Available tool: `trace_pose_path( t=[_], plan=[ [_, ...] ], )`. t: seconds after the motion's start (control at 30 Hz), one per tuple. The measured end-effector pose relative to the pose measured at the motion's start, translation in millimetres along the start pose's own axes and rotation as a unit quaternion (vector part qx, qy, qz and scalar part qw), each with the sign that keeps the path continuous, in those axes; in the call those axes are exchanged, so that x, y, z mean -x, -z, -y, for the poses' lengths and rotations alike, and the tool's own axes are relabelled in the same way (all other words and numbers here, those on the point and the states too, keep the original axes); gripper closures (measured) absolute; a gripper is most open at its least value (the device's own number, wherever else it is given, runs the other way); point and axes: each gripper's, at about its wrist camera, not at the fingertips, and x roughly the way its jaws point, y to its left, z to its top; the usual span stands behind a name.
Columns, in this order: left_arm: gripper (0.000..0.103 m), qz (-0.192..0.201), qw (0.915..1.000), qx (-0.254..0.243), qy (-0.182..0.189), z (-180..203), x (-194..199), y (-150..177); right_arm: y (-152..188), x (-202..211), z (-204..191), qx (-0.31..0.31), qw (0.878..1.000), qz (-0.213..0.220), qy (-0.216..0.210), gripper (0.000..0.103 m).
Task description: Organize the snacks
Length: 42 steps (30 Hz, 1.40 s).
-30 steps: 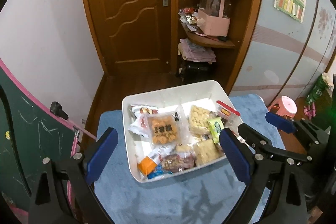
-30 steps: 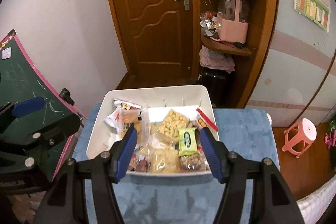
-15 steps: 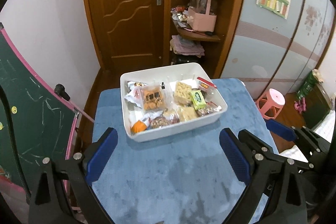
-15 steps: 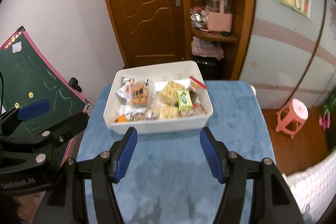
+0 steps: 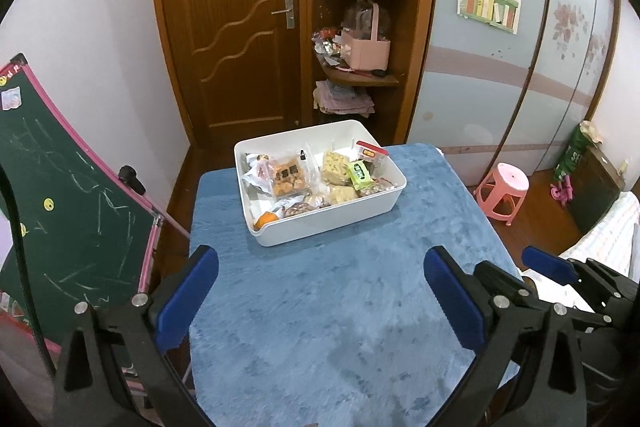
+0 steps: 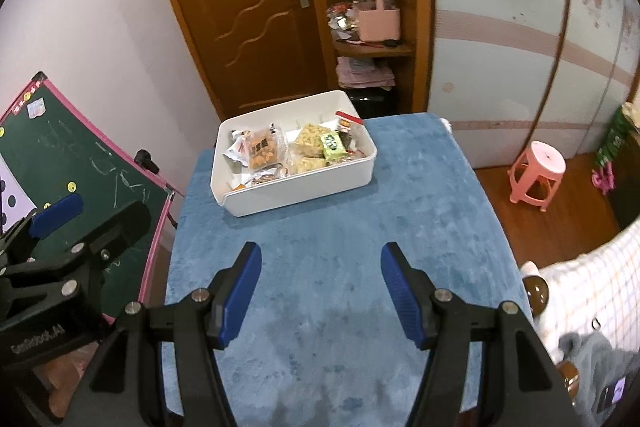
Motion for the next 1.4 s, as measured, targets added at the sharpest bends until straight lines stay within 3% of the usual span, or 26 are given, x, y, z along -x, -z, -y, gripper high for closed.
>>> trace_pose_path(
  t=[0.2,0.33,0.5,1.4],
  plan=[
    [0.001,0.003,0.9997,-0.008,-0.021,6.1,16.3,4.0,3.5,27.5,6.9,-0.025,1.0,0.017,-0.003,0.04],
    [0.001,0.002,0.9998,0.0,-0.018,8.1,23.4,5.8,3.2,37.2,7.4,-0.02,0.999,0.026,0.014,0.04],
    [0.001,-0.001,0.9999,-0.001,-0.017,11.6,28.8,9.1,2.2,40.8,15.3,-0.024,0.999,0.021,0.004,0.04],
    [0.001,-0.029,0.995,0.065,-0.069,39.8,33.6,17.2,-10.8,48.1,39.8,0.063,0.997,0.027,-0.023,0.04]
  ],
)
